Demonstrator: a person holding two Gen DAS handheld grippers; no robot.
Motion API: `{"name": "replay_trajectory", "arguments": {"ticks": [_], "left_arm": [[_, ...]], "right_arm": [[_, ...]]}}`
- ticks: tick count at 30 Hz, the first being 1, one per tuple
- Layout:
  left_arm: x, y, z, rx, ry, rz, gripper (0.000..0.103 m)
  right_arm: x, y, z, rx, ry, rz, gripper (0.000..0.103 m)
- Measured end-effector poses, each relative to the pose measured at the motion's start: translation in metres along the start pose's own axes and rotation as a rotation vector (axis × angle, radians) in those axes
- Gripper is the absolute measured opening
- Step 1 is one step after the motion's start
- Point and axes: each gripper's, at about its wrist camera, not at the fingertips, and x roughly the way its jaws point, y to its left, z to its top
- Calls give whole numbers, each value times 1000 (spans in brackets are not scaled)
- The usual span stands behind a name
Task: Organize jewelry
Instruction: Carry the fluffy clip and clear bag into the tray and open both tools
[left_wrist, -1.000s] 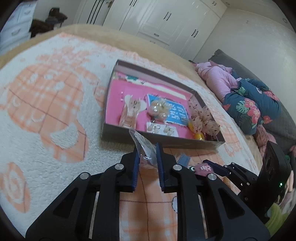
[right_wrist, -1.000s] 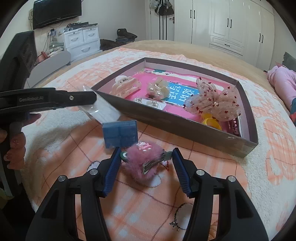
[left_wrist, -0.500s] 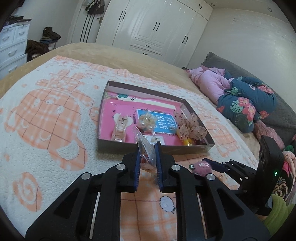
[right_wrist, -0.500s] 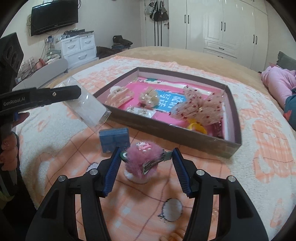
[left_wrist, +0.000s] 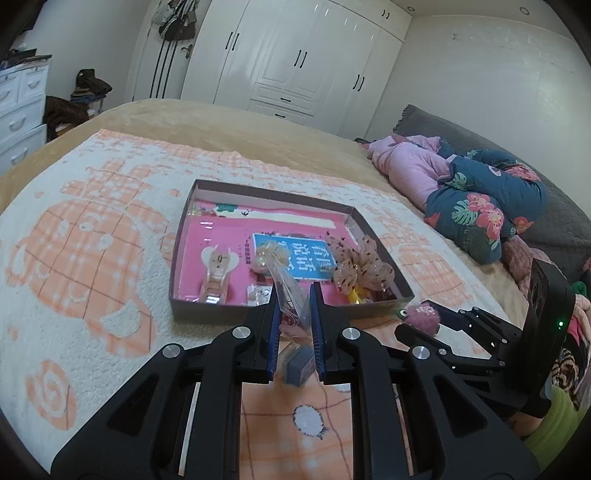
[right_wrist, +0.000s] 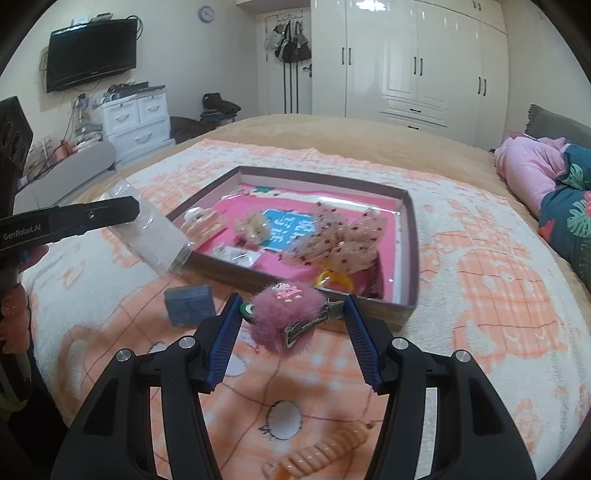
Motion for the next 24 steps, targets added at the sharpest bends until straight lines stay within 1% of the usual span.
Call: {"name": "replay_trajectory", "arguments": {"ticks": [13,18,24], "left_arm": [[22,-22,13,40,4,-35,9],[34,-31,18,59,5,-50,9],[45,-33,21,65,11,-64,9]], "right_arm": [[-6,-32,8,73,-33,-39,54],[-5,-42,10,86,-36,-66,54],[-1,-49,12,81,-41,-106,55]]}}
